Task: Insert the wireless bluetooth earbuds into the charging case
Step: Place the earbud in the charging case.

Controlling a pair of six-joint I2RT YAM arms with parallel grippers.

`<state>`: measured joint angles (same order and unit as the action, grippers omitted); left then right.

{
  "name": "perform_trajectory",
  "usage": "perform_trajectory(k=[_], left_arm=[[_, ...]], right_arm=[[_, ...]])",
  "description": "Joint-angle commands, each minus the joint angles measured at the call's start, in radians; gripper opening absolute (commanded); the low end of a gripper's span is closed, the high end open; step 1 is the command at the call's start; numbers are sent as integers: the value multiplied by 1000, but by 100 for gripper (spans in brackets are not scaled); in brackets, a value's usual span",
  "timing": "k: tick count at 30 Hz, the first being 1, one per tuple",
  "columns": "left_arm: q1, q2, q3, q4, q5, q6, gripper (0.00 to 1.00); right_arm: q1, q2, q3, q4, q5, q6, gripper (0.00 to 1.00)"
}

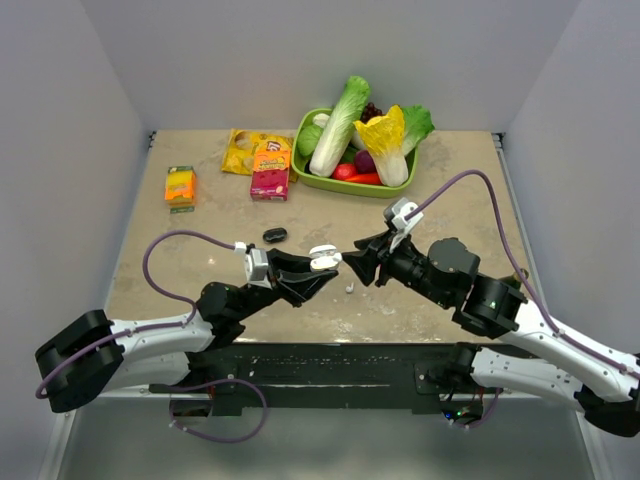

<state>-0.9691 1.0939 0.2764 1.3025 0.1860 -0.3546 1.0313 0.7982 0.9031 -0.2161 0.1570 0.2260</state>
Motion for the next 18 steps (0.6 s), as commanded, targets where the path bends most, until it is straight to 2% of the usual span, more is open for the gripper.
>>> perform_trajectory(k=[1,18], left_arm=[[1,12,4,135,-20,32,0],[1,26,9,136,-17,31,0]], right_arm=[[16,-20,49,29,-57,24,47],[16,-10,45,30,-80,29,50]])
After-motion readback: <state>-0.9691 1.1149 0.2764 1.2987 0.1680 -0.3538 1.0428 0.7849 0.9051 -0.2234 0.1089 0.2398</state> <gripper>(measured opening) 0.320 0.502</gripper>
